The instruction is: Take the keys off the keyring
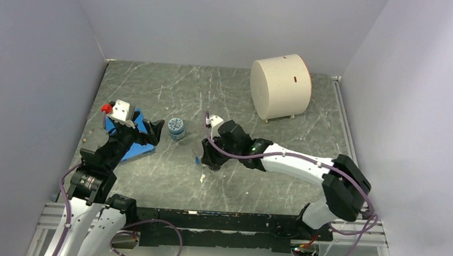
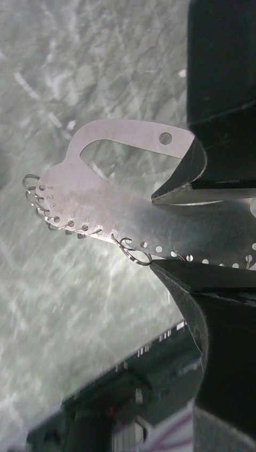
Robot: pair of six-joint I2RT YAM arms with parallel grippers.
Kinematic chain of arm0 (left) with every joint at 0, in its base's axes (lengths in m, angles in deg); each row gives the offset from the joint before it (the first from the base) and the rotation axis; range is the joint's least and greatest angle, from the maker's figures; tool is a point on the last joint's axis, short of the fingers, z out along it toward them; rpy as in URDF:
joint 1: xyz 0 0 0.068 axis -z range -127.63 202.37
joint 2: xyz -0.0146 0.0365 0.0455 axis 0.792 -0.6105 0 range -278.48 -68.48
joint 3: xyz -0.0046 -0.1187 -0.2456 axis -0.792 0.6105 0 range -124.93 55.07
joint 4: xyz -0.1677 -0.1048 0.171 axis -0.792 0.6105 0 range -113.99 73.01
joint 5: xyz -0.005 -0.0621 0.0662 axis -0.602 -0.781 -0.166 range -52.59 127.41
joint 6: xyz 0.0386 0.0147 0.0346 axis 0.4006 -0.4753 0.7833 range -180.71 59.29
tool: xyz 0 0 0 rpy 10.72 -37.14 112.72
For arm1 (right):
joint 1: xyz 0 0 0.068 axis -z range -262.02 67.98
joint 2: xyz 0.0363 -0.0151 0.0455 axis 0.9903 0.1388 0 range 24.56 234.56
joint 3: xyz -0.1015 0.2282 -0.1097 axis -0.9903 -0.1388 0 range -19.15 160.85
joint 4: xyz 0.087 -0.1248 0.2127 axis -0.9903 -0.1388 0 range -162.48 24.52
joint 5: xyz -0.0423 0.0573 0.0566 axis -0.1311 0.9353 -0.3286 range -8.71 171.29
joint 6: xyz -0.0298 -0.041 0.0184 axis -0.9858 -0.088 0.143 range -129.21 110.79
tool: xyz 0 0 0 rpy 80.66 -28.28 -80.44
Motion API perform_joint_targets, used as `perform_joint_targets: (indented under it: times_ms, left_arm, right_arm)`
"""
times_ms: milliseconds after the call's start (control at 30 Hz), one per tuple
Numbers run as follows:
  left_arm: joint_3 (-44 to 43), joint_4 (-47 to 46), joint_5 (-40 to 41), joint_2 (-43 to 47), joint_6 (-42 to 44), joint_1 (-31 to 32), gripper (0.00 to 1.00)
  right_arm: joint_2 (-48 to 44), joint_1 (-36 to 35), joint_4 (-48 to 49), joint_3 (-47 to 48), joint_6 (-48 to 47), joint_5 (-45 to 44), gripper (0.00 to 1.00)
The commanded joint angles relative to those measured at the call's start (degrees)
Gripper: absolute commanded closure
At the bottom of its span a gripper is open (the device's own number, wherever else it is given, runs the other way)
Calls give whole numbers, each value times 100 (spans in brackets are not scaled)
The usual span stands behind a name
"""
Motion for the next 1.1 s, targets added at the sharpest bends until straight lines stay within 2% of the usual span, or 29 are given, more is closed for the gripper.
perform_joint_targets:
  times_ms: [0, 300, 600, 733, 867, 1067]
  left_arm:
    - [-246, -110, -180, -17, 14, 19, 6]
    - [-255, -113, -274, -89, 11, 19, 6]
    - [-293, -79, -438, -233, 8, 14, 6]
    - [-371, 8, -518, -565, -214, 18, 6]
    - [-645, 277, -905, -1125, -548, 19, 6]
    - [-557, -164, -1812, -1726, -1373, 19, 5]
  right_arm:
    - [415, 29, 200, -250, -224, -725, 83]
    - [528, 184, -20, -525, -698, -2119, 83]
    - [73, 304, -169, -478, -766, -1671, 83]
    - [-159, 306, -76, -513, -752, -1370, 83]
    - [-329, 306, -249, -446, -903, -1384, 83]
    - [-818, 305, -450, -391, -1070, -1297, 83]
